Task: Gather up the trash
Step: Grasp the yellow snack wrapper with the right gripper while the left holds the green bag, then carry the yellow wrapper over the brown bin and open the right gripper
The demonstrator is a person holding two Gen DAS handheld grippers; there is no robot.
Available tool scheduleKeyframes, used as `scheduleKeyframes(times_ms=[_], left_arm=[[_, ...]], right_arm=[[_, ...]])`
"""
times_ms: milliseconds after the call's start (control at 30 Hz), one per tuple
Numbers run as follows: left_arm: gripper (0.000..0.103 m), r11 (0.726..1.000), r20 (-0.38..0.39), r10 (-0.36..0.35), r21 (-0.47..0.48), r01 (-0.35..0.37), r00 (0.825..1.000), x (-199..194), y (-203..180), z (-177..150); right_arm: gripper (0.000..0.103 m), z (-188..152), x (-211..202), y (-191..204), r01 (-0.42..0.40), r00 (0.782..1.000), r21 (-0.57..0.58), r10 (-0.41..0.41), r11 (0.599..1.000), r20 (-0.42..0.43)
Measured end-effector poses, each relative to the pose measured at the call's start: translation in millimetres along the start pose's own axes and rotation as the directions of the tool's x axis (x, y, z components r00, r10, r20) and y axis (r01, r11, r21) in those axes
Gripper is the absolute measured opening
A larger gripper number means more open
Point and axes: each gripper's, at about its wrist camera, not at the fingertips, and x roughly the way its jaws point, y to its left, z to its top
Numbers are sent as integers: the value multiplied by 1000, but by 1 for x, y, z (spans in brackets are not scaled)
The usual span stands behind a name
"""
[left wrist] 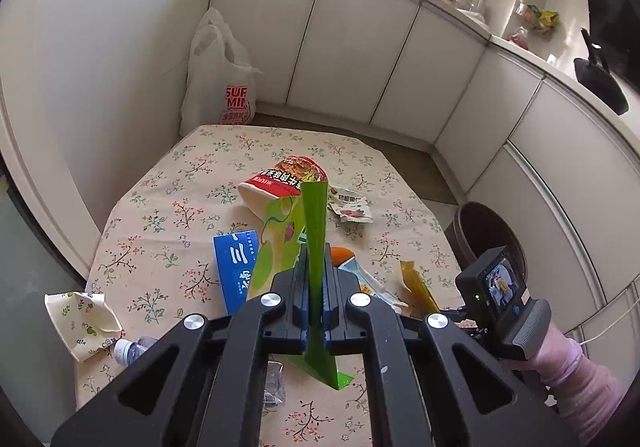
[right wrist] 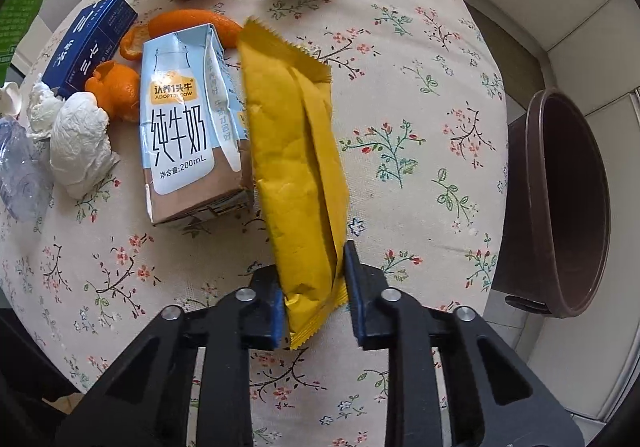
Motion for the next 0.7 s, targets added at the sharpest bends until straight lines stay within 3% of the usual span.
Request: scheduleKeyframes(times_ms=[133, 467, 567, 700], left_arm=[[4, 1000, -3, 5, -2, -5, 1000, 3, -2, -1], [4, 1000, -12, 5, -7, -5, 1000, 13, -6, 0], [4, 1000, -12, 2, -5, -2, 1000, 16, -10, -1], [4, 1000, -15, -6, 0, 6, 1000, 21, -15, 0]], right_arm=[[6, 1, -4, -10, -26, 999, 38, 26, 999, 19], [5, -1, -34, -31, -57, 991, 102, 44, 993, 126], [6, 1, -53, -46, -63, 980, 148, 34, 987, 195], [6, 0, -85, -77, -58, 950, 237, -19, 970, 312]])
